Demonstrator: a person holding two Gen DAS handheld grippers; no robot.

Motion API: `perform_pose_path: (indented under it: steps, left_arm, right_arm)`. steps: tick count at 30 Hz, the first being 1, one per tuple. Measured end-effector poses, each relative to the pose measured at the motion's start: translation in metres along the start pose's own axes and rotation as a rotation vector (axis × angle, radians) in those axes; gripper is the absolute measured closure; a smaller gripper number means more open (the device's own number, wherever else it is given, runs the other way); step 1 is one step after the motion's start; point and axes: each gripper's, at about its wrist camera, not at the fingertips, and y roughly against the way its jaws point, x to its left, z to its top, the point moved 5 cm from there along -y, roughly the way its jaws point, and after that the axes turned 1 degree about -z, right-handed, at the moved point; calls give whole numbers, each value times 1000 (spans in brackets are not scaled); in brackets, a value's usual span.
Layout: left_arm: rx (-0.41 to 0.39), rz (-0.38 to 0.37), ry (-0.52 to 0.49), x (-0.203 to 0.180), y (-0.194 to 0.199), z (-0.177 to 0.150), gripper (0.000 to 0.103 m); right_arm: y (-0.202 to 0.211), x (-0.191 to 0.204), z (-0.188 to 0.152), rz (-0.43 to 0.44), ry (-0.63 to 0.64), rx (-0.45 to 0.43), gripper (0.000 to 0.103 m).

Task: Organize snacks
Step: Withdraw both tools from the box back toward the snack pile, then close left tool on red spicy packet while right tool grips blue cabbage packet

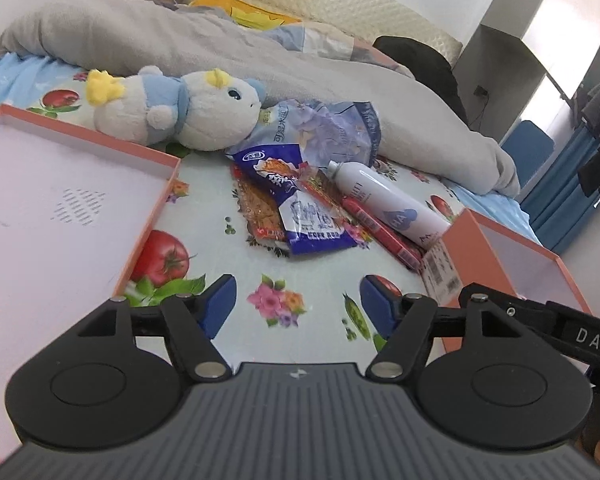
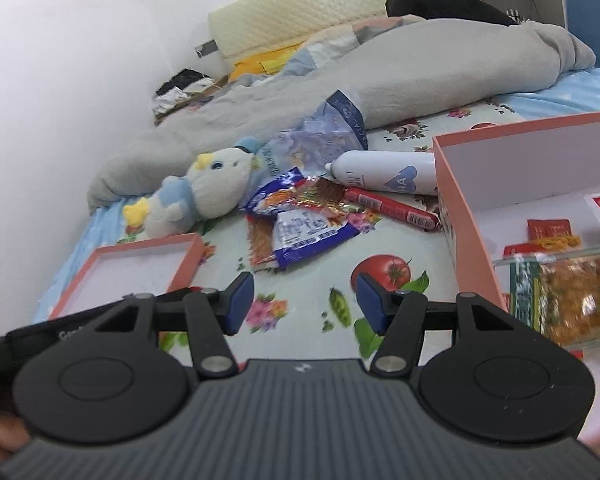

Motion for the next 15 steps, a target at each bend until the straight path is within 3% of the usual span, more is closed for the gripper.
perform_pose_path:
  steps: [5, 8, 15]
  left_arm:
    - [43, -15, 24, 9, -46, 5, 41]
    - [61, -25, 53, 16, -71, 6, 46]
    - [66, -36, 124, 32, -111, 11, 50]
  right_arm:
    - [-39, -6, 10, 3, -17, 51, 42]
    - [-57, -6, 14, 2, -11, 64, 22]
    - [-113, -5, 23, 14, -13, 131, 22]
